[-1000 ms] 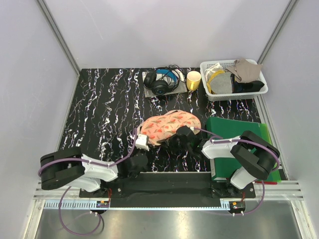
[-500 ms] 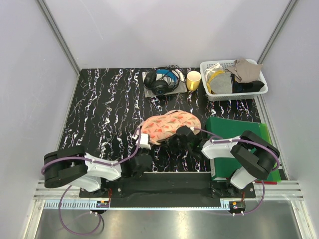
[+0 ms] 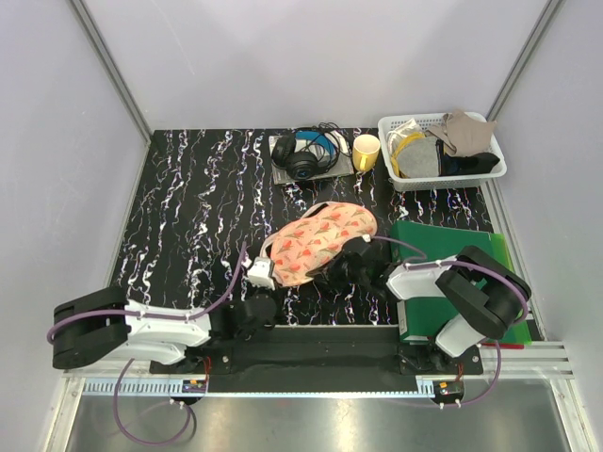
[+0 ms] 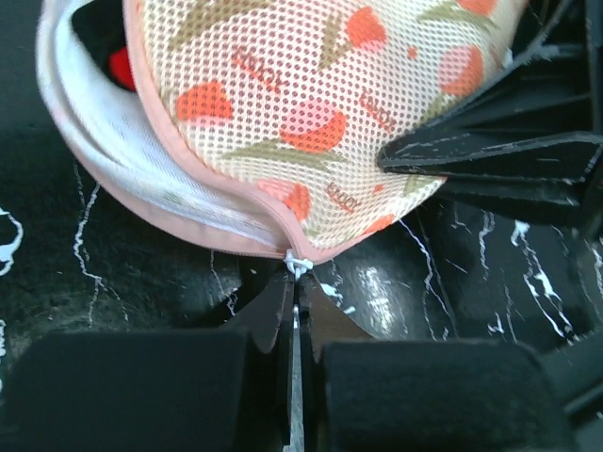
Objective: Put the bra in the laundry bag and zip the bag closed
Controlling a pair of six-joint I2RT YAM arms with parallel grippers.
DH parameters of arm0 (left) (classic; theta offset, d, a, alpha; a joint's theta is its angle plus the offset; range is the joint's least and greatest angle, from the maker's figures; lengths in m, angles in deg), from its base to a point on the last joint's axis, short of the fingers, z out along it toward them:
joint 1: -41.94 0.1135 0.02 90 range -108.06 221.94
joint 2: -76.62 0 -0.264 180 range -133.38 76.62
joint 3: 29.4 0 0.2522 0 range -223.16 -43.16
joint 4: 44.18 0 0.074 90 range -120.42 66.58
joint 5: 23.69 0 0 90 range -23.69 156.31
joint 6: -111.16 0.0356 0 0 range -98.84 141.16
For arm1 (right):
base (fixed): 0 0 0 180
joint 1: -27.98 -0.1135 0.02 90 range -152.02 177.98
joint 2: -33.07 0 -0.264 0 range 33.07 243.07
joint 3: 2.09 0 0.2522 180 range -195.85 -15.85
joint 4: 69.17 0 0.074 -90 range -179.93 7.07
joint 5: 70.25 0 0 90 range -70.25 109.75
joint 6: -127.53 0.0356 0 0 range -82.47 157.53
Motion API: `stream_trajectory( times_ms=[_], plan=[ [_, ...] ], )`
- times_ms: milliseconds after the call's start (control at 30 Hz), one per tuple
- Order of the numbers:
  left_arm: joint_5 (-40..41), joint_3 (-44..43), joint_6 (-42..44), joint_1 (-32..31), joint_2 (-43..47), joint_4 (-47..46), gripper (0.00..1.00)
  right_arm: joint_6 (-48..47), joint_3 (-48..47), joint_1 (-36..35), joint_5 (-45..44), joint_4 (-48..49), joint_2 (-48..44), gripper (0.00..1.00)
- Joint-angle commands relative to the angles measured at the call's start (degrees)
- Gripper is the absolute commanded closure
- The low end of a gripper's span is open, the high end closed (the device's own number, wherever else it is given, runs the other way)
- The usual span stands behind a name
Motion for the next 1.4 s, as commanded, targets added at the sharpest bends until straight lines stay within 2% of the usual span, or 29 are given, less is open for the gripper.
stream_trajectory(
  times_ms=[0,133,200,233,333,433,533,667,933,967,1000,1100,1233,1367],
  plan=[
    [-3.39,1.69,2.23,0.2,2.57,2.72,1.0,-18.54,-2.57,6.56,2.96,-6.4,-0.55,1.0],
    [-10.41,0.9,6.88,0.29,0.9,-1.41,1.0,-32.28,-10.12,8.59,6.33,-17.28,1.39,0.98],
    [-15.16,-0.33,8.65,0.55,0.55,-4.04,1.0,-36.07,-12.86,8.6,5.02,-25.2,0.43,0.8],
    [-16.57,-1.29,8.74,0.64,0.11,-5.01,1.0,-36.53,-12.86,8.6,5.62,-26.44,-0.36,0.65],
    [-19.74,-3.84,7.43,1.6,-2.17,-7.56,1.0,-34.08,-9.88,8.6,7.03,-26.54,-4.65,0.42],
    [-22.46,-5.25,5.41,2.75,-5.77,-12.13,1.0,-30.74,-5.58,8.25,7.73,-26.02,-9.92,0.35],
    [-24.75,-6.83,3.38,3.54,-9.81,-16.0,1.0,-26.08,-1.18,7.46,7.47,-24.17,-15.46,0.33],
    [-26.94,-7.54,0.58,3.54,-12.81,-20.39,1.0,-21.24,3.04,6.58,5.89,-18.9,-19.09,0.34],
    [-29.41,-9.64,-1.63,3.54,-15.54,-22.25,1.0,-16.58,2.78,3.86,5.98,-7.05,-10.75,0.43],
    [-29.5,-9.91,-1.54,3.54,-15.54,-21.99,1.0,-15.53,3.22,3.85,5.46,-5.81,-10.04,0.51],
    [-29.24,-10.09,-1.63,3.54,-15.37,-21.55,1.0,-15.09,3.66,3.85,5.02,-4.93,-9.69,0.65],
    [-27.39,-10.09,-3.56,4.42,-13.7,-16.55,1.0,-15.26,4.98,3.85,1.5,-6.84,-11.44,0.83],
    [-26.78,-8.77,-5.49,8.1,-10.89,-6.37,1.0,-19.38,5.94,6.74,1.14,-10.36,-14.16,0.99],
    [-27.39,-4.91,-7.17,13.9,-5.54,1.56,1.0,-28.41,4.37,9.55,5.7,-12.64,-14.09,1.0]
  ],
)
